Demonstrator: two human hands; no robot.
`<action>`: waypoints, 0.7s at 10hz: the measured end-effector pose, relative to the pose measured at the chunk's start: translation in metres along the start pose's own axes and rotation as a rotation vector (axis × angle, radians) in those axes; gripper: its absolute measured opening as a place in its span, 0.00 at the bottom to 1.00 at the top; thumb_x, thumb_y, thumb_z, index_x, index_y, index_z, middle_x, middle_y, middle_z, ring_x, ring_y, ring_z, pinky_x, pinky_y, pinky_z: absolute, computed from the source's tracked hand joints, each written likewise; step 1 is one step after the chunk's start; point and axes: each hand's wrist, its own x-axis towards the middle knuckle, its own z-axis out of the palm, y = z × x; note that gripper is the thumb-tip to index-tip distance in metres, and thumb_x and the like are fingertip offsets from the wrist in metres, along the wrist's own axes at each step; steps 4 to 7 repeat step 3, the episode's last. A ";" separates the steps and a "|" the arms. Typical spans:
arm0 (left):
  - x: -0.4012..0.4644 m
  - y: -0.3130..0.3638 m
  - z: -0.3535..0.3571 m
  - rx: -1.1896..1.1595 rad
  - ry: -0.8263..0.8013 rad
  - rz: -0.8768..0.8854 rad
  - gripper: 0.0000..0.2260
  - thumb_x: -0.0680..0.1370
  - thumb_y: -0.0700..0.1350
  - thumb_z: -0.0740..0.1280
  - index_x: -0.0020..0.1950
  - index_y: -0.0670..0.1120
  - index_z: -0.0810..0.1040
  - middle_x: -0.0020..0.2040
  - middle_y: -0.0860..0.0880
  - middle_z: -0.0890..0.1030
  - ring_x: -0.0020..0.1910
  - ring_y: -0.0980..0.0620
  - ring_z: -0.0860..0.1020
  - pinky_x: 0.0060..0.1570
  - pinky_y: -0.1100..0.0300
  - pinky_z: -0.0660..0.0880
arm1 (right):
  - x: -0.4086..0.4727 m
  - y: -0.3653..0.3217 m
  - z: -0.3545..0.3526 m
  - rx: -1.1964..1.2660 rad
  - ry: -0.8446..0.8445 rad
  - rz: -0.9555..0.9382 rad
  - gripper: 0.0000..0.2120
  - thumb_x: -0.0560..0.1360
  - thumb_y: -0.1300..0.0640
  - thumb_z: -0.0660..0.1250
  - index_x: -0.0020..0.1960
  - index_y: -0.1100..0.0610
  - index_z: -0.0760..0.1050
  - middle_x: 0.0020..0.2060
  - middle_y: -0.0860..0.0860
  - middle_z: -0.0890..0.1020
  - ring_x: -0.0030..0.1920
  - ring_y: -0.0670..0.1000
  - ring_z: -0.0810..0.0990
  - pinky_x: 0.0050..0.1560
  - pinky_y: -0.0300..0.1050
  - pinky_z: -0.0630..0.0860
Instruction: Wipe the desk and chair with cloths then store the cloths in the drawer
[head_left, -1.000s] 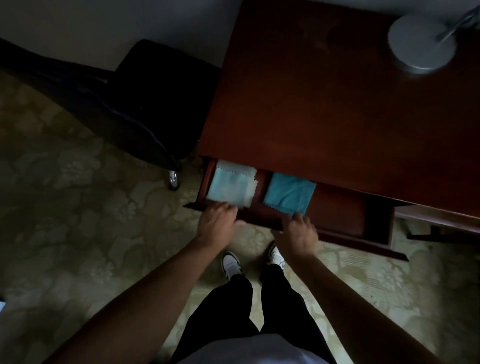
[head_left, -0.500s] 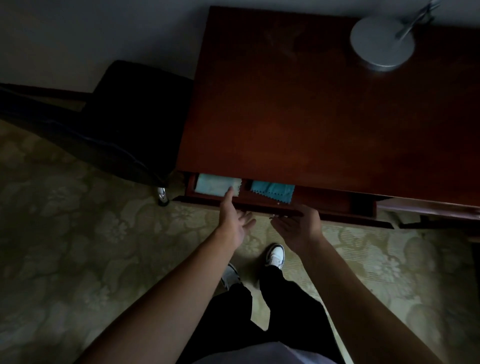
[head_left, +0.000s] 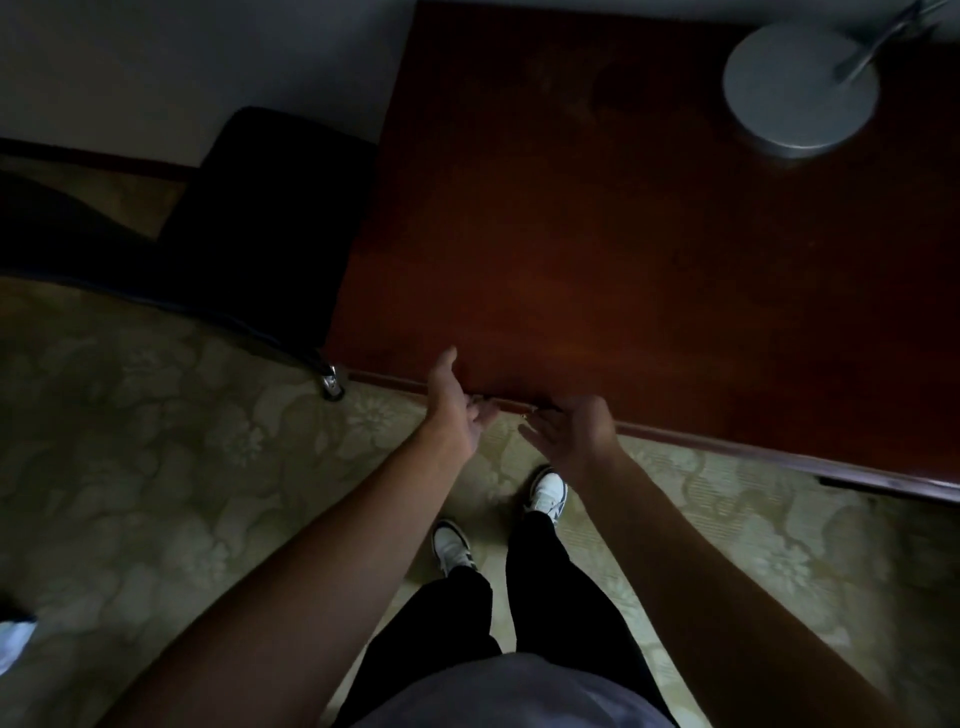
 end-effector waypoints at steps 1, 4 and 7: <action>-0.001 -0.002 0.002 0.184 0.054 0.015 0.20 0.81 0.52 0.63 0.70 0.44 0.68 0.59 0.42 0.75 0.57 0.44 0.76 0.65 0.47 0.73 | -0.006 0.001 -0.005 -0.240 0.040 0.040 0.11 0.79 0.61 0.60 0.60 0.62 0.73 0.53 0.57 0.77 0.56 0.57 0.78 0.50 0.54 0.79; -0.049 0.046 0.044 0.396 -0.141 0.124 0.16 0.83 0.50 0.57 0.65 0.44 0.75 0.63 0.44 0.79 0.56 0.46 0.79 0.51 0.53 0.77 | -0.047 -0.063 0.019 -0.498 -0.112 -0.077 0.10 0.81 0.57 0.57 0.50 0.56 0.77 0.47 0.55 0.83 0.48 0.58 0.82 0.44 0.48 0.78; -0.049 0.046 0.044 0.396 -0.141 0.124 0.16 0.83 0.50 0.57 0.65 0.44 0.75 0.63 0.44 0.79 0.56 0.46 0.79 0.51 0.53 0.77 | -0.047 -0.063 0.019 -0.498 -0.112 -0.077 0.10 0.81 0.57 0.57 0.50 0.56 0.77 0.47 0.55 0.83 0.48 0.58 0.82 0.44 0.48 0.78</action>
